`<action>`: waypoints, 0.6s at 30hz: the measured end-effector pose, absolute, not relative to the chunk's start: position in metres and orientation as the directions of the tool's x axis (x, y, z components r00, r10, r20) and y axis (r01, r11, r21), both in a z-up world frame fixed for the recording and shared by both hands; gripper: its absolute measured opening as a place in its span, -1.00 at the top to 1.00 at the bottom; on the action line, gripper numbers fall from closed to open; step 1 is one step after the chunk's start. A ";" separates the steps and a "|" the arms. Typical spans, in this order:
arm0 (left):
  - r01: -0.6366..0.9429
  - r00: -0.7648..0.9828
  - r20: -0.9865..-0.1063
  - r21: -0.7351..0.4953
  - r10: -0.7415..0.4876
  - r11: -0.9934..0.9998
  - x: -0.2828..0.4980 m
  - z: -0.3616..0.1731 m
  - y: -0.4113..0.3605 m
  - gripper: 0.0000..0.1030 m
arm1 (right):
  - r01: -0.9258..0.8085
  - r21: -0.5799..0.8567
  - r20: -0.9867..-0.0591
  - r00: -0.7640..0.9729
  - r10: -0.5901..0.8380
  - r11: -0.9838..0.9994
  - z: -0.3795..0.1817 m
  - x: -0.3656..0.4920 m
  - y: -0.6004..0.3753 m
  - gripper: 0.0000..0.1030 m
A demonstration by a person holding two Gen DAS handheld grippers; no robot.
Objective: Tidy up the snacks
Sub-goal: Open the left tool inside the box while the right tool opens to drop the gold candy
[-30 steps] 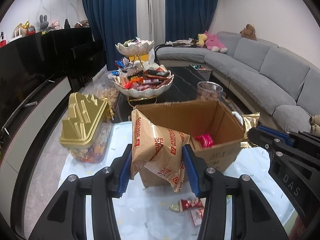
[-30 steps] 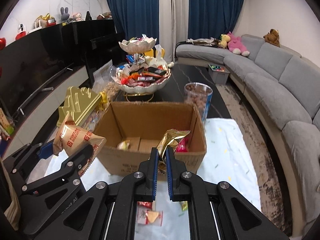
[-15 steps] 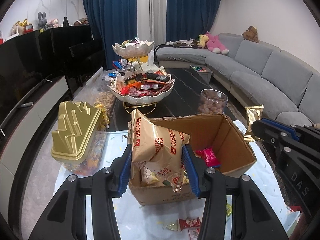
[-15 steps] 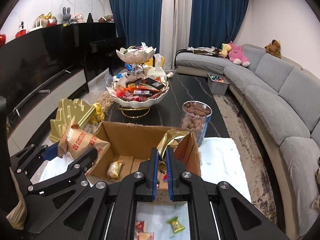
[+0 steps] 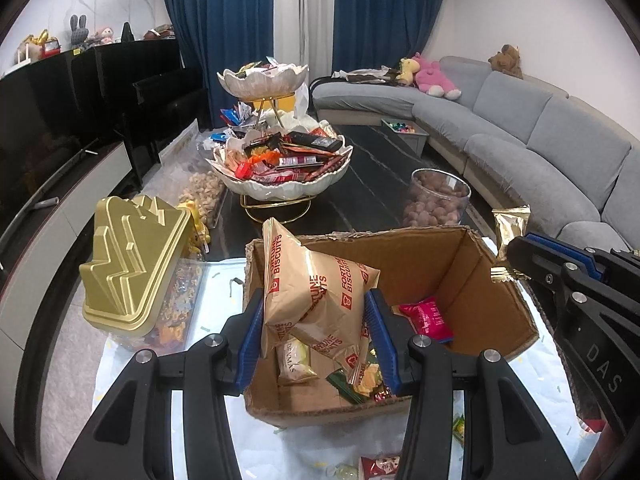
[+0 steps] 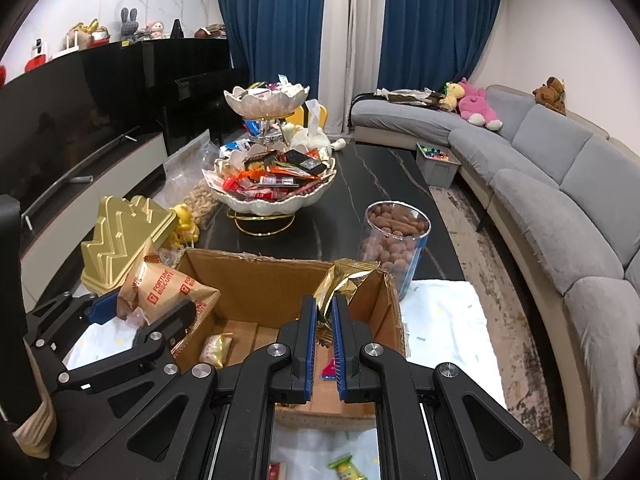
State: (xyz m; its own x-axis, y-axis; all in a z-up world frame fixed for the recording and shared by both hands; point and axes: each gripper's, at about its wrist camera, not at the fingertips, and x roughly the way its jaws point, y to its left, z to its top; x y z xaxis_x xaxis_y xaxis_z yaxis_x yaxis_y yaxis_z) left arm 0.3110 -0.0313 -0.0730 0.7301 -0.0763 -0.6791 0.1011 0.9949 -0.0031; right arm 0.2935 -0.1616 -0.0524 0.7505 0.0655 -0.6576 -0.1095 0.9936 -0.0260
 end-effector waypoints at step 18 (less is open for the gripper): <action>0.109 0.712 -0.698 0.006 -0.074 0.994 0.320 -0.085 -0.033 -0.01 | -0.138 -0.040 -0.664 0.744 0.077 0.990 -0.066 0.305 -0.159 0.81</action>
